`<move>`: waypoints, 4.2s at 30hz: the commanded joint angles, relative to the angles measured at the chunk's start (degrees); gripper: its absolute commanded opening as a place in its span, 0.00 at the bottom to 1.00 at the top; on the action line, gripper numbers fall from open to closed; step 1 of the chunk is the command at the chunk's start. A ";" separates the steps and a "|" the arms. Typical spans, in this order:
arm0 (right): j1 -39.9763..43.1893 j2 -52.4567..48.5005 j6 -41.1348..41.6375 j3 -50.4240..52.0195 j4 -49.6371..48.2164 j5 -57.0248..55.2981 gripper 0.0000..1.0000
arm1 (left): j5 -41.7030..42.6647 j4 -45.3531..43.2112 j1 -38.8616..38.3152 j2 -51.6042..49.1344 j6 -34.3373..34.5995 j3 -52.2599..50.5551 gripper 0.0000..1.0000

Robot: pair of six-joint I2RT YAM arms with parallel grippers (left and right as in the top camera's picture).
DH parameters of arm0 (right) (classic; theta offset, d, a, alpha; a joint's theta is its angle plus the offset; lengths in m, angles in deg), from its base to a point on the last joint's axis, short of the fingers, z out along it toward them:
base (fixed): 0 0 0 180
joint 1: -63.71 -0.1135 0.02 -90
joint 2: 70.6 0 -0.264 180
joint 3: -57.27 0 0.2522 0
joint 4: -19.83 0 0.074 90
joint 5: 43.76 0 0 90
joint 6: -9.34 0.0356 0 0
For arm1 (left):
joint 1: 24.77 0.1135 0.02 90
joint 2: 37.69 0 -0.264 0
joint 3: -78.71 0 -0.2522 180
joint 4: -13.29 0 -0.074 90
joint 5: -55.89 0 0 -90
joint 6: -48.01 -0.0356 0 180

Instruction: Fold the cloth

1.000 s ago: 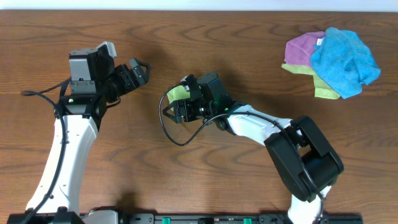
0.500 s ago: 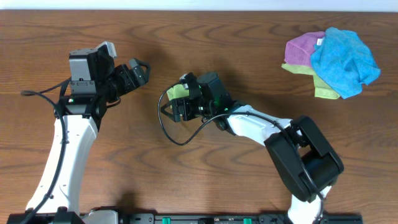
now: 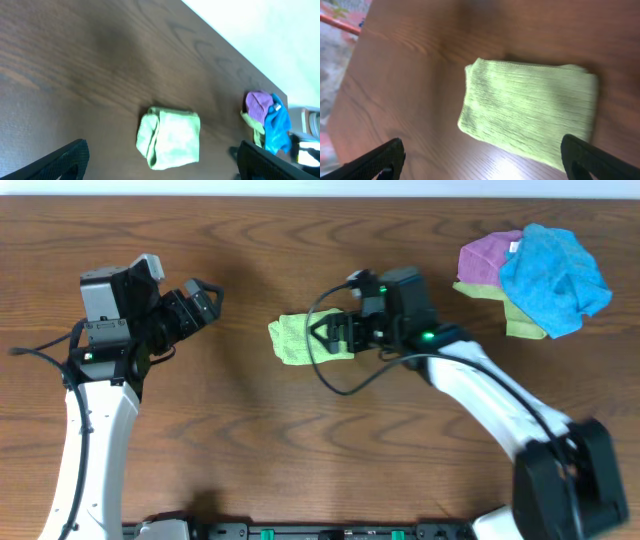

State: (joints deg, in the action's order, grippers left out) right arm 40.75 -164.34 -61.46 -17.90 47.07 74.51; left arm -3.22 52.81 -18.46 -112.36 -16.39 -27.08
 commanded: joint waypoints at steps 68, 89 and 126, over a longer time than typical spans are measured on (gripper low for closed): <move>20.79 79.10 -1.62 28.63 41.86 -8.55 0.99 | 6.97 -45.99 -19.39 -27.87 26.10 -23.28 0.95; 20.79 79.10 -1.64 28.63 41.86 -8.55 0.99 | -5.95 -52.17 -22.36 -31.01 22.51 -23.28 0.69; 20.79 79.10 -1.62 28.63 41.86 -8.55 0.99 | 3.28 -37.05 -16.57 -35.54 6.45 7.96 0.05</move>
State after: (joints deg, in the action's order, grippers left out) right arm 61.23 -85.67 -64.06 10.38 88.90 65.92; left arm -0.57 11.89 -37.17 -151.02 -5.98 -25.95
